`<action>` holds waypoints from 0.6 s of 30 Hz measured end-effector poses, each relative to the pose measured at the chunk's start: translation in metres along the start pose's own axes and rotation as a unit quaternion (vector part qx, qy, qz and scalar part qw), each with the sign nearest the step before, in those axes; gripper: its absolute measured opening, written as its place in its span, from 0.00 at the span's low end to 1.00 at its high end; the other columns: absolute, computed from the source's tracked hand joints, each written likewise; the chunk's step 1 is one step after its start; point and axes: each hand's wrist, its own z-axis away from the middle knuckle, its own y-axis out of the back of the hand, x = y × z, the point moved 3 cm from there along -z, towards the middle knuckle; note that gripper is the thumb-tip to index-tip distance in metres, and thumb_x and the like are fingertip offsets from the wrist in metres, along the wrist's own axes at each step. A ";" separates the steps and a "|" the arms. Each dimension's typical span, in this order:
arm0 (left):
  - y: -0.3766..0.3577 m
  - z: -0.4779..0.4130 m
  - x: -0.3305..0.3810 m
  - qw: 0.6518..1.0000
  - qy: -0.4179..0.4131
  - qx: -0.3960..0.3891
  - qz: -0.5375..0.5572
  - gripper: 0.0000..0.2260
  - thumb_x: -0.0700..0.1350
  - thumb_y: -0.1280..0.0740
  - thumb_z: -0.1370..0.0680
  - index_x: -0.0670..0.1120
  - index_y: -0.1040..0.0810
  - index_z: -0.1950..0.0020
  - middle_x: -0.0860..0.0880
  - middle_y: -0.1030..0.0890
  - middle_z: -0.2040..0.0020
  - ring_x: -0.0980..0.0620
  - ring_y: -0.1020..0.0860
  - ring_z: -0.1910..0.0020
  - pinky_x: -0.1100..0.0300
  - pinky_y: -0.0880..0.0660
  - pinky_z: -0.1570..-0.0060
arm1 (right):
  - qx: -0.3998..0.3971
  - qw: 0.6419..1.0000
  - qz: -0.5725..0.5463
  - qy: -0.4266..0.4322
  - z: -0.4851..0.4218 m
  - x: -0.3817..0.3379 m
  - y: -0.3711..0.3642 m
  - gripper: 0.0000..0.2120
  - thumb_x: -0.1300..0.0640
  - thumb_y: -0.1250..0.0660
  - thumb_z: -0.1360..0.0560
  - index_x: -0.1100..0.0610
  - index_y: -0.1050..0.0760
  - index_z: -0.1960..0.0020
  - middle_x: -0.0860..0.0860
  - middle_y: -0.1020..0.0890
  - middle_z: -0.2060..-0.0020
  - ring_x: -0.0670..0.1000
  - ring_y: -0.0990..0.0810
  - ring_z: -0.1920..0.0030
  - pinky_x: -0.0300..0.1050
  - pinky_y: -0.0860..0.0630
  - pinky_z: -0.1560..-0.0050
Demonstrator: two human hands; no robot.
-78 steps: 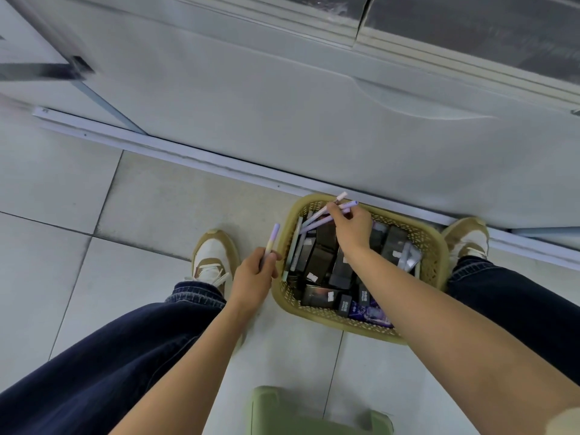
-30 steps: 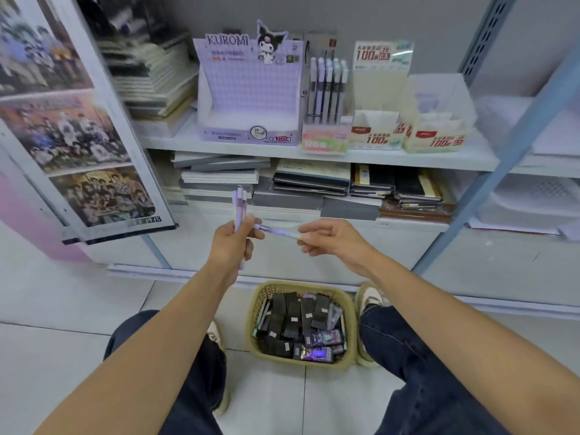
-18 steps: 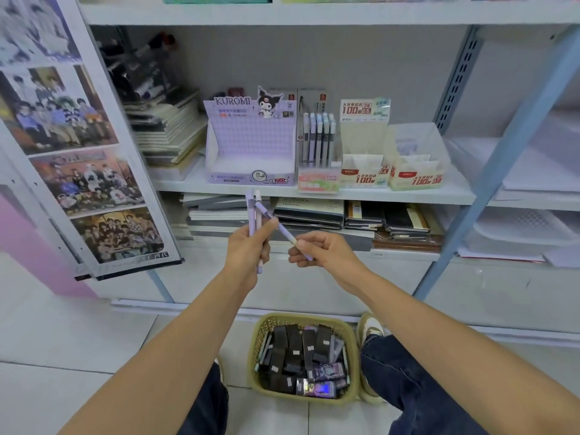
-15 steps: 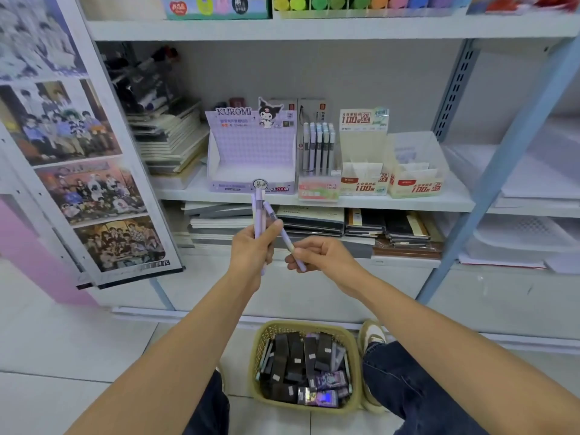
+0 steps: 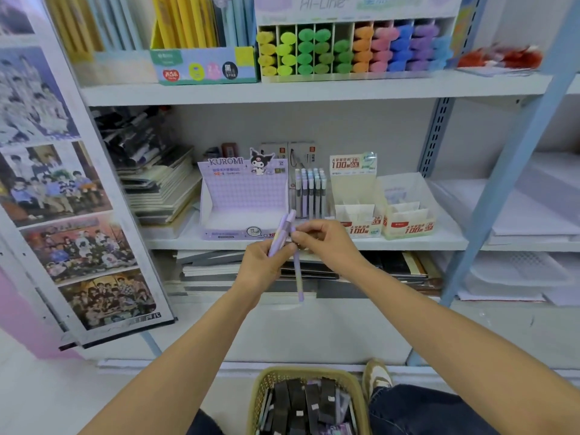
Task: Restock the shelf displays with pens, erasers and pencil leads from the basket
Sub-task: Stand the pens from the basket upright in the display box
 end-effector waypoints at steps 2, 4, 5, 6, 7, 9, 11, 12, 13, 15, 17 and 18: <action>0.001 -0.010 0.007 1.000 -0.005 -0.004 0.018 0.10 0.45 0.34 0.20 0.39 0.23 0.56 0.48 0.37 0.70 0.52 0.41 0.74 0.64 0.40 0.76 | 0.032 0.999 -0.017 0.016 -0.011 -0.007 0.012 0.07 0.60 0.32 0.23 0.62 0.21 0.48 0.57 0.16 0.58 0.50 0.17 0.59 0.40 0.20 0.56; 0.003 -0.021 0.011 0.999 0.001 0.003 0.035 0.11 0.45 0.37 0.19 0.38 0.20 0.49 0.48 0.36 0.68 0.53 0.41 0.73 0.63 0.40 0.75 | 0.088 0.995 -0.044 0.035 -0.023 -0.016 0.028 0.06 0.62 0.33 0.23 0.64 0.22 0.48 0.60 0.17 0.57 0.51 0.18 0.61 0.41 0.20 0.58; 0.005 -0.027 0.013 0.999 0.007 0.008 0.037 0.12 0.45 0.39 0.18 0.39 0.20 0.47 0.48 0.35 0.67 0.53 0.40 0.74 0.62 0.39 0.74 | 0.119 0.990 -0.059 0.042 -0.030 -0.019 0.038 0.07 0.62 0.34 0.23 0.65 0.23 0.47 0.61 0.17 0.57 0.53 0.18 0.60 0.42 0.20 0.58; 0.007 -0.033 0.014 0.999 0.011 0.013 0.034 0.13 0.44 0.41 0.18 0.39 0.20 0.45 0.49 0.33 0.67 0.53 0.39 0.74 0.61 0.39 0.74 | 0.147 0.985 -0.070 0.050 -0.036 -0.023 0.047 0.07 0.62 0.34 0.22 0.66 0.24 0.47 0.62 0.17 0.56 0.54 0.17 0.59 0.44 0.19 0.57; 0.008 -0.038 0.015 0.999 0.012 0.017 0.031 0.13 0.43 0.42 0.18 0.39 0.20 0.44 0.49 0.32 0.68 0.54 0.38 0.75 0.61 0.39 0.74 | 0.171 0.980 -0.077 0.060 -0.043 -0.026 0.055 0.08 0.62 0.35 0.22 0.66 0.24 0.46 0.61 0.17 0.56 0.55 0.17 0.58 0.44 0.19 0.56; 0.011 -0.046 0.017 0.999 0.009 0.014 0.035 0.12 0.43 0.42 0.18 0.43 0.20 0.43 0.52 0.28 0.68 0.55 0.36 0.76 0.63 0.39 0.76 | 0.203 0.973 -0.078 0.078 -0.056 -0.031 0.067 0.08 0.62 0.35 0.21 0.66 0.25 0.46 0.60 0.17 0.55 0.56 0.16 0.57 0.46 0.18 0.55; 0.013 -0.052 0.019 0.999 0.001 0.000 0.043 0.12 0.43 0.43 0.17 0.45 0.21 0.42 0.51 0.27 0.67 0.57 0.35 0.77 0.65 0.37 0.79 | 0.211 0.972 -0.057 0.087 -0.067 -0.033 0.071 0.07 0.61 0.35 0.21 0.65 0.25 0.46 0.59 0.16 0.55 0.55 0.16 0.57 0.45 0.18 0.54; 0.014 -0.054 0.019 0.999 -0.002 -0.008 0.048 0.12 0.44 0.42 0.17 0.45 0.21 0.41 0.51 0.26 0.67 0.57 0.34 0.77 0.65 0.36 0.79 | 0.209 0.973 -0.042 0.087 -0.072 -0.032 0.070 0.06 0.61 0.35 0.21 0.64 0.25 0.47 0.59 0.16 0.56 0.54 0.16 0.57 0.44 0.18 0.55; 0.015 -0.056 0.019 0.998 -0.004 -0.015 0.053 0.12 0.44 0.42 0.17 0.44 0.21 0.41 0.50 0.25 0.68 0.56 0.33 0.76 0.65 0.35 0.78 | 0.204 0.975 -0.026 0.086 -0.076 -0.029 0.069 0.05 0.62 0.35 0.22 0.62 0.25 0.48 0.59 0.16 0.56 0.53 0.16 0.58 0.43 0.18 0.55; 0.016 -0.060 0.019 0.998 -0.006 -0.024 0.058 0.12 0.45 0.42 0.16 0.43 0.22 0.40 0.49 0.24 0.69 0.55 0.32 0.76 0.64 0.33 0.77 | 0.194 0.978 0.005 0.079 -0.083 -0.022 0.063 0.03 0.62 0.34 0.22 0.61 0.25 0.49 0.58 0.16 0.56 0.49 0.16 0.60 0.41 0.19 0.56; 0.018 -0.061 0.018 0.998 -0.011 -0.032 0.056 0.12 0.46 0.42 0.16 0.44 0.22 0.40 0.48 0.23 0.68 0.54 0.31 0.75 0.63 0.32 0.75 | 0.184 0.980 0.031 0.071 -0.088 -0.013 0.056 0.04 0.62 0.33 0.23 0.61 0.24 0.49 0.57 0.16 0.57 0.48 0.16 0.60 0.41 0.18 0.56; 0.019 -0.062 0.017 0.998 -0.013 -0.035 0.056 0.12 0.46 0.42 0.16 0.44 0.23 0.40 0.47 0.23 0.68 0.54 0.30 0.75 0.63 0.31 0.74 | 0.179 0.980 0.044 0.070 -0.089 -0.009 0.053 0.04 0.62 0.33 0.23 0.61 0.24 0.48 0.57 0.16 0.57 0.48 0.16 0.59 0.42 0.18 0.56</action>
